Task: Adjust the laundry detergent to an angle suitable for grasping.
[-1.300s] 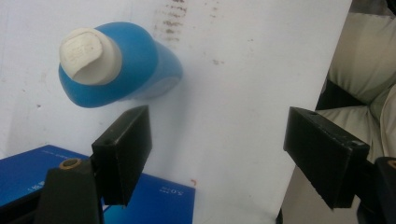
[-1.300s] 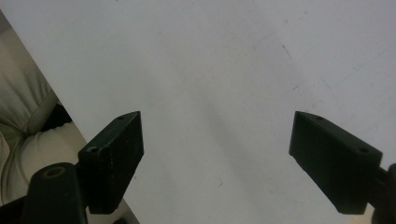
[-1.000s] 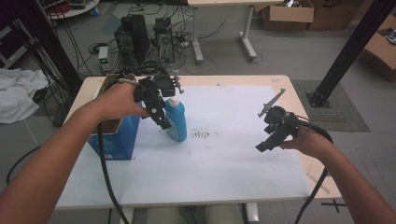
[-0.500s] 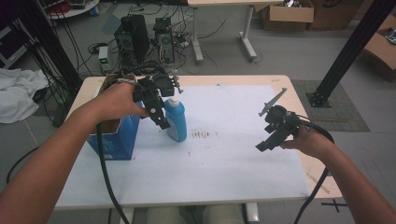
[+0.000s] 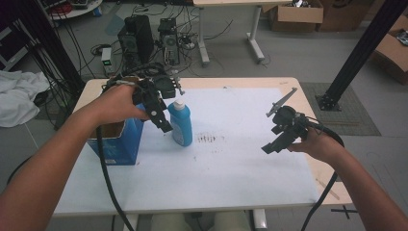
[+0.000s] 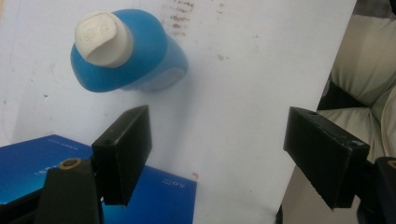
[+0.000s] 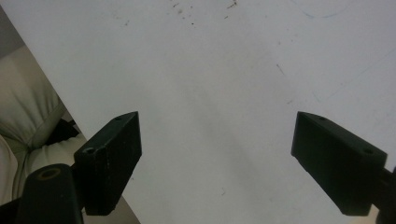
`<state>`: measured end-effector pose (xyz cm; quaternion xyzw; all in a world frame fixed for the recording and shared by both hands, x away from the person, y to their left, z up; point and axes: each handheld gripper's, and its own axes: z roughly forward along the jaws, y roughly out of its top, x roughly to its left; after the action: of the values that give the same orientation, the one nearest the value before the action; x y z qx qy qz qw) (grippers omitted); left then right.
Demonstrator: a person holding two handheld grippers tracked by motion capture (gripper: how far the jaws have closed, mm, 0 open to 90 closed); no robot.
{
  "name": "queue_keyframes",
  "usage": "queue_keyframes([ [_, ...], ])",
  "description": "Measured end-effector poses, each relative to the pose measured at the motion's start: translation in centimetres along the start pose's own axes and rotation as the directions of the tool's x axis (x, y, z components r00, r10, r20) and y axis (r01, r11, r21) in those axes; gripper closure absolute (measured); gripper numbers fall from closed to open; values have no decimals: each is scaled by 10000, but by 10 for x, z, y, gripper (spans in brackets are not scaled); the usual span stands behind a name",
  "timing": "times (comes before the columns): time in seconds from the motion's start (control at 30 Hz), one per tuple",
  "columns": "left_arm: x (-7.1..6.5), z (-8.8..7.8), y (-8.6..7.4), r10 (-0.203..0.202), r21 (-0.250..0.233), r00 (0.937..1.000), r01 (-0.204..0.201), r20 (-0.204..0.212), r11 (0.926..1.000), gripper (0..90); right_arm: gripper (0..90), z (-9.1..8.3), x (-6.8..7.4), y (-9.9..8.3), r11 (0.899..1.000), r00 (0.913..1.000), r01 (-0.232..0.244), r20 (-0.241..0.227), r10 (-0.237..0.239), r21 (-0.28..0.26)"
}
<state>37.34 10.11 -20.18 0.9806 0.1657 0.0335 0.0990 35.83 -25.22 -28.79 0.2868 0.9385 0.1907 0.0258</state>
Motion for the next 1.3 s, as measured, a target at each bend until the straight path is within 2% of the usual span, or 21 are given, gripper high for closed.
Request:
queue_keyframes([
  [0.27,1,-2,-5,-73,23,10000,73,-56,10000,242,161,-1,2,8,9992,9999,-112,66,115,-386],
  [0.57,2,-4,-14,-158,25,9998,158,-108,9999,242,160,0,8,29,9942,9989,-311,314,345,-1028],
  [0.6,2,-5,-16,-169,27,9998,170,-116,9999,242,157,1,10,34,9912,9977,-512,373,561,-1223],
  [0.83,2,-7,-22,-162,76,9998,163,-132,9998,242,158,5,18,53,9820,9959,-715,419,800,-1747],
  [1.3,3,-6,-30,-222,109,9997,223,-140,9997,242,156,19,35,87,9690,9952,-729,468,863,-2361],
])
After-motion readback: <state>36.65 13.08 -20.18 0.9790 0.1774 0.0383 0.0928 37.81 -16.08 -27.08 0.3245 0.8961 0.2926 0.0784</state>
